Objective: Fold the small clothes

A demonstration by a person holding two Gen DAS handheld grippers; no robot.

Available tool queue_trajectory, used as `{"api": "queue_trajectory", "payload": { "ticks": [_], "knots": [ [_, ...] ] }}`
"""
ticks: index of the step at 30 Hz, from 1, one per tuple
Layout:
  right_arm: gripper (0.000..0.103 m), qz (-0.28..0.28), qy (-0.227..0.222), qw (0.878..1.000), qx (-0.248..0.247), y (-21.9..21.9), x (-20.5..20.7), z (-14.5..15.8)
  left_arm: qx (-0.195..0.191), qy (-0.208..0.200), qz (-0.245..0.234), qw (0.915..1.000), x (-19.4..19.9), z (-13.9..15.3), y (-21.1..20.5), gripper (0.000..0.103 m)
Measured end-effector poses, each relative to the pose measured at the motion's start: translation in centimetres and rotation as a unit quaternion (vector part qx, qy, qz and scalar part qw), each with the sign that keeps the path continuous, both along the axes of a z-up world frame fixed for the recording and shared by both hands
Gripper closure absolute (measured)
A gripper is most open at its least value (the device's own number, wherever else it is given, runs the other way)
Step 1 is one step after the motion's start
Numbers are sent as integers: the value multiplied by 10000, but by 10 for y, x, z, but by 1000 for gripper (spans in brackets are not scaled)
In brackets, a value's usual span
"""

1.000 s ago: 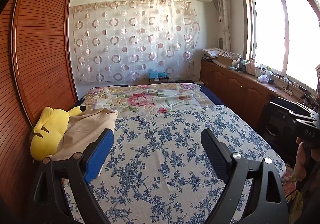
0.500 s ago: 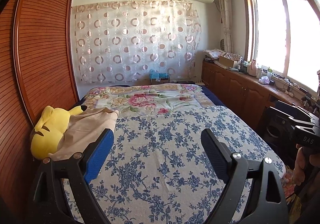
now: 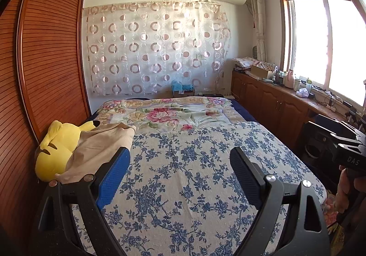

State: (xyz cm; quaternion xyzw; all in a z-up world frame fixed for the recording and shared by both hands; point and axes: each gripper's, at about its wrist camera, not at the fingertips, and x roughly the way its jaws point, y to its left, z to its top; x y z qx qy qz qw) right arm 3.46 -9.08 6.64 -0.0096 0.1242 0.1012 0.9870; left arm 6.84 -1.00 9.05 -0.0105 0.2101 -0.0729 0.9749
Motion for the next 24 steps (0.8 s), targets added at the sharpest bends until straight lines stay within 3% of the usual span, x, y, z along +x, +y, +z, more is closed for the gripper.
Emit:
{"api": "queue_trajectory", "payload": {
  "ticks": [24],
  "knots": [
    [19, 21, -14, 10000, -10, -6, -1, -3, -1, -13, -19, 10000, -1, -1, 0, 14]
  ]
}}
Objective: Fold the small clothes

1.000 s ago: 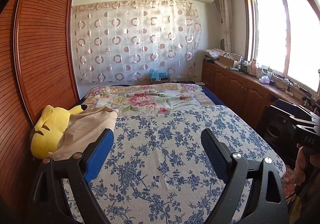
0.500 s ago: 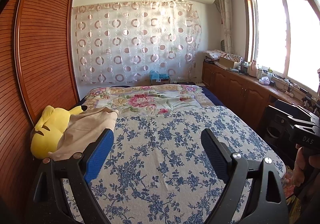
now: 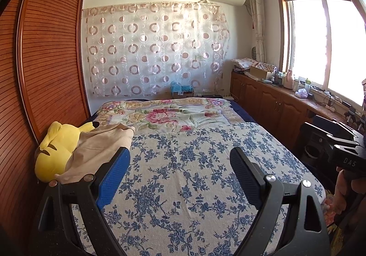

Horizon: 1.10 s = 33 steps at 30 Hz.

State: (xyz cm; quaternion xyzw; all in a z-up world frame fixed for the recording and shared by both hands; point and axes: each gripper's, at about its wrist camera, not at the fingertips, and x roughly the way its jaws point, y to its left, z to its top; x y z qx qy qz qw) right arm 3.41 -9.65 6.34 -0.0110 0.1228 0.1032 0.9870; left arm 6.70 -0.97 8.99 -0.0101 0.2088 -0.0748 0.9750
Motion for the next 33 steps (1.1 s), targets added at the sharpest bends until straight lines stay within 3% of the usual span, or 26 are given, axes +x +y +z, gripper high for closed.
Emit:
{"api": "queue_trajectory", "payload": {
  "ticks": [33],
  "knots": [
    [19, -25, -80, 10000, 31, -1, -2, -1, 18, -56, -10, 10000, -3, 3, -7, 14]
  ]
}}
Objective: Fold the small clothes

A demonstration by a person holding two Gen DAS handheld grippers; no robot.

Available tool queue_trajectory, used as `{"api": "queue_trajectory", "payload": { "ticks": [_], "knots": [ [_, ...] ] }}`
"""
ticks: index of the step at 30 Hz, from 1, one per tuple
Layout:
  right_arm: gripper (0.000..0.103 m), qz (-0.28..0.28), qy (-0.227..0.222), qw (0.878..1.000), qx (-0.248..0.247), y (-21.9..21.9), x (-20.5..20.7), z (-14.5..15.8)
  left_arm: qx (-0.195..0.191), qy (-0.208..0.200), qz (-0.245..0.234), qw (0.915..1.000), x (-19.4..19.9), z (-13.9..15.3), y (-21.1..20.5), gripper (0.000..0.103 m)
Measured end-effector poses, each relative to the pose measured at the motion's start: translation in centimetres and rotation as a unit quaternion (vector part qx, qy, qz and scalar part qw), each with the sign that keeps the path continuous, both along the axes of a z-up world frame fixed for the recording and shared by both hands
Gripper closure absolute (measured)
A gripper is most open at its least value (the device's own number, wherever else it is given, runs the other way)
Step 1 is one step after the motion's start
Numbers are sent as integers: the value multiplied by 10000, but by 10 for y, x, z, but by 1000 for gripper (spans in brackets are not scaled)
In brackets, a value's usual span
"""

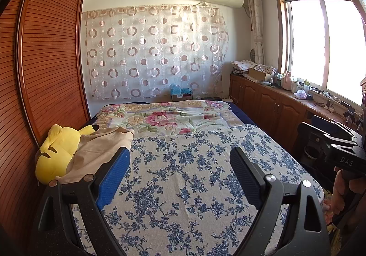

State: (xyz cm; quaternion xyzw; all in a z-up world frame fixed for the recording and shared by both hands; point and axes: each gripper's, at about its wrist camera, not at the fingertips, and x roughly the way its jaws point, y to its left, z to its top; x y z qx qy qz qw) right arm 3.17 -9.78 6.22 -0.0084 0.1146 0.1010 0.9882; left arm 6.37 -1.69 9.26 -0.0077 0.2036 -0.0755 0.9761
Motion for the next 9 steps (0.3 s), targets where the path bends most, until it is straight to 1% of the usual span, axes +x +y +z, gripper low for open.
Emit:
{"api": "queue_trajectory", "payload": {
  "ticks": [9],
  "knots": [
    [19, 5, -14, 10000, 31, 0, 0, 0, 6, -31, 8, 10000, 0, 4, -2, 14]
  ]
}}
